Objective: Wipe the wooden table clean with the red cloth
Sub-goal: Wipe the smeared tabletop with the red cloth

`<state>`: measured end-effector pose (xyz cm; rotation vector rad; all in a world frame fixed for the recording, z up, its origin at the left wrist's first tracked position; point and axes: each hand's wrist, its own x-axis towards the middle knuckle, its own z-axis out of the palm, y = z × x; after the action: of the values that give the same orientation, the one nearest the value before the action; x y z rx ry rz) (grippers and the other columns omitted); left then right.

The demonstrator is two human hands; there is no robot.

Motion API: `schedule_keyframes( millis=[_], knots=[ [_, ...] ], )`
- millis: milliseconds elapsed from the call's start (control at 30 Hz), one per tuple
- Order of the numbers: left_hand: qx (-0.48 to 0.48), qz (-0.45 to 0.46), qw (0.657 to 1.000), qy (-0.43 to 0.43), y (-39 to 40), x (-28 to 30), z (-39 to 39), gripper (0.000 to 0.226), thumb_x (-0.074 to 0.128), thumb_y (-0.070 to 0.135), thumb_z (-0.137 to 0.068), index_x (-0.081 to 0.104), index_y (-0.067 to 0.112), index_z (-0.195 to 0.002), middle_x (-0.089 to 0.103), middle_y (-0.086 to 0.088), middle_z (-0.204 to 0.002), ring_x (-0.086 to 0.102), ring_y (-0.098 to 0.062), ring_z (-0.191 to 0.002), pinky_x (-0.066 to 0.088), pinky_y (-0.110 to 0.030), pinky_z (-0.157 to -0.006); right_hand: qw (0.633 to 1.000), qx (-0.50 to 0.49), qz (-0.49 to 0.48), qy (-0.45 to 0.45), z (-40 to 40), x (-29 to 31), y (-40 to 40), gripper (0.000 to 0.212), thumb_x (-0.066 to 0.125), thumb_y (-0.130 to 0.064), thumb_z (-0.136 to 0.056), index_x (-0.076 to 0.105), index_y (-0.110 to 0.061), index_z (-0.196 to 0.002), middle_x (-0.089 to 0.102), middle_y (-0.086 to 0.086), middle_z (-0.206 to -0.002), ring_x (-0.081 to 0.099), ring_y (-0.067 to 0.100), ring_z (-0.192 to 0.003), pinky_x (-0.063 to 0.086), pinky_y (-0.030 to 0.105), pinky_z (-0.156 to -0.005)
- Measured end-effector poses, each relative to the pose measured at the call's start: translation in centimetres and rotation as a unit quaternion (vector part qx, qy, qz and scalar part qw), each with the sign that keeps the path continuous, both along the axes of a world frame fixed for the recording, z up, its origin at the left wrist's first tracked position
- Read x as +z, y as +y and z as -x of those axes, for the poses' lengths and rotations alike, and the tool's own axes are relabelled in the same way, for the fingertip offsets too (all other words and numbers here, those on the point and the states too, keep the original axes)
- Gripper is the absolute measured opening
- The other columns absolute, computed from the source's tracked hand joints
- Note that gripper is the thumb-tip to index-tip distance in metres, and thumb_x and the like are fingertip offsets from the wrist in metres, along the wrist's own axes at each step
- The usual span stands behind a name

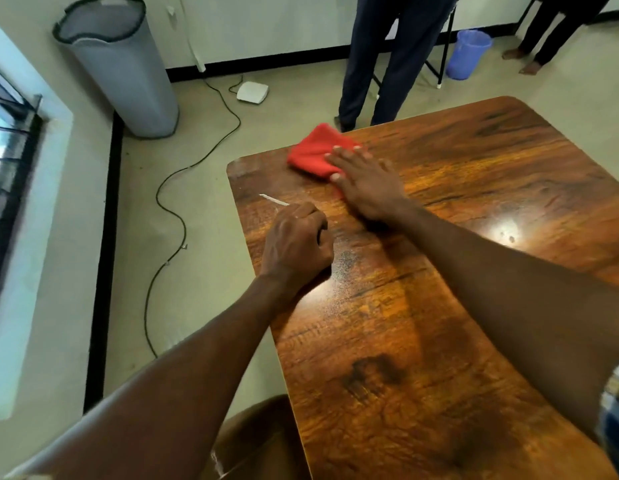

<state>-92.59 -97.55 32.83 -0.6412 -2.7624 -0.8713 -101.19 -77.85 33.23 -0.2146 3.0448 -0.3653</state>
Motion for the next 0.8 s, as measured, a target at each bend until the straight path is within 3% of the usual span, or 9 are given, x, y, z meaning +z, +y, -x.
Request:
schedule_keyframes(
  millis=[67, 133, 233, 333, 433, 533, 600, 733, 800],
  knots=[
    [0.038, -0.033, 0.999, -0.005, -1.0, -0.1, -0.7, 0.021, 0.055, 0.021, -0.091, 0.073, 0.011, -0.087, 0.067, -0.001, -0.096, 0.059, -0.017, -0.087, 0.056, -0.041, -0.079, 0.993, -0.116, 0.005, 0.020, -1.0, -0.6, 3.5, 0.058, 0.015, -0.058, -0.111, 0.016, -0.042, -0.167, 0.010, -0.009, -0.177, 0.005, 0.023, -0.163, 0.010, 0.064, -0.127],
    [0.102, -0.028, 0.994, 0.000, -3.2, -0.5, -2.4, 0.016, 0.061, 0.019, -0.092, 0.074, 0.012, -0.098, 0.066, -0.003, -0.110, 0.060, -0.020, -0.099, 0.053, -0.041, -0.094, 0.974, -0.225, 0.022, 0.026, -2.2, -1.1, 5.2, 0.060, 0.015, -0.058, -0.111, 0.017, -0.039, -0.167, 0.010, -0.007, -0.177, 0.005, 0.026, -0.163, 0.008, 0.065, -0.127],
    [0.187, 0.019, 0.982, -0.015, -6.2, -1.2, -4.8, 0.035, 0.056, 0.029, -0.099, 0.062, 0.017, -0.132, 0.055, -0.007, -0.142, 0.051, -0.026, -0.129, 0.038, -0.044, -0.114, 0.956, -0.290, 0.038, 0.024, -3.2, -1.3, 2.8, 0.061, 0.015, -0.056, -0.111, 0.015, -0.035, -0.169, 0.007, -0.005, -0.178, 0.002, 0.029, -0.163, 0.004, 0.066, -0.126],
    [0.202, 0.006, 0.979, -0.027, -5.9, -1.9, -5.2, 0.043, 0.046, 0.029, -0.106, 0.051, 0.013, -0.146, 0.049, -0.009, -0.153, 0.049, -0.028, -0.136, 0.038, -0.045, -0.118, 0.971, -0.233, 0.037, 0.028, -4.1, -1.4, -3.5, 0.062, 0.014, -0.056, -0.111, 0.013, -0.034, -0.169, 0.006, -0.003, -0.178, 0.002, 0.030, -0.163, 0.004, 0.066, -0.125],
    [0.253, -0.022, 0.966, -0.054, -5.1, -1.9, -5.1, 0.046, 0.048, 0.029, -0.106, 0.047, 0.007, -0.146, 0.050, -0.013, -0.152, 0.049, -0.030, -0.135, 0.040, -0.044, -0.117, 0.997, -0.062, 0.032, 0.024, -5.6, -1.1, -10.2, 0.059, 0.016, -0.055, -0.112, 0.014, -0.038, -0.168, 0.007, -0.007, -0.177, 0.001, 0.025, -0.163, 0.003, 0.061, -0.126],
    [0.238, 0.005, 0.970, -0.038, -5.5, -2.1, -5.2, 0.040, 0.045, 0.027, -0.107, 0.053, 0.006, -0.140, 0.058, -0.012, -0.139, 0.056, -0.028, -0.124, 0.042, -0.041, -0.113, 0.996, 0.085, 0.017, 0.010, -5.2, -0.8, -11.7, 0.055, 0.018, -0.053, -0.113, 0.016, -0.042, -0.167, 0.008, -0.013, -0.177, 0.002, 0.018, -0.163, 0.006, 0.060, -0.127],
    [0.220, 0.026, 0.975, -0.013, -5.7, -2.3, -5.1, 0.033, 0.045, 0.020, -0.107, 0.057, 0.007, -0.135, 0.060, -0.010, -0.132, 0.058, -0.026, -0.117, 0.043, -0.039, -0.109, 0.999, 0.044, 0.016, 0.020, -3.0, -0.9, -10.4, 0.055, 0.016, -0.054, -0.112, 0.016, -0.043, -0.167, 0.007, -0.012, -0.177, 0.002, 0.018, -0.163, 0.006, 0.060, -0.127],
    [0.217, 0.028, 0.976, 0.000, -5.8, -3.0, -5.0, 0.031, 0.047, 0.011, -0.106, 0.059, 0.009, -0.134, 0.060, -0.008, -0.131, 0.058, -0.025, -0.117, 0.044, -0.038, -0.108, 0.986, -0.155, 0.055, 0.011, 2.0, -0.7, -9.7, 0.057, 0.018, -0.052, -0.112, 0.019, -0.037, -0.168, 0.007, -0.008, -0.178, 0.000, 0.026, -0.164, 0.005, 0.063, -0.126],
    [0.220, 0.011, 0.975, -0.008, -5.9, -3.3, -4.9, 0.033, 0.048, 0.012, -0.106, 0.058, 0.009, -0.138, 0.060, -0.008, -0.134, 0.057, -0.025, -0.120, 0.044, -0.038, -0.109, 0.987, -0.150, 0.057, 0.003, 3.2, -0.6, -11.3, 0.057, 0.019, -0.051, -0.112, 0.020, -0.037, -0.168, 0.008, -0.008, -0.177, -0.001, 0.028, -0.164, 0.004, 0.064, -0.126]
  ],
)
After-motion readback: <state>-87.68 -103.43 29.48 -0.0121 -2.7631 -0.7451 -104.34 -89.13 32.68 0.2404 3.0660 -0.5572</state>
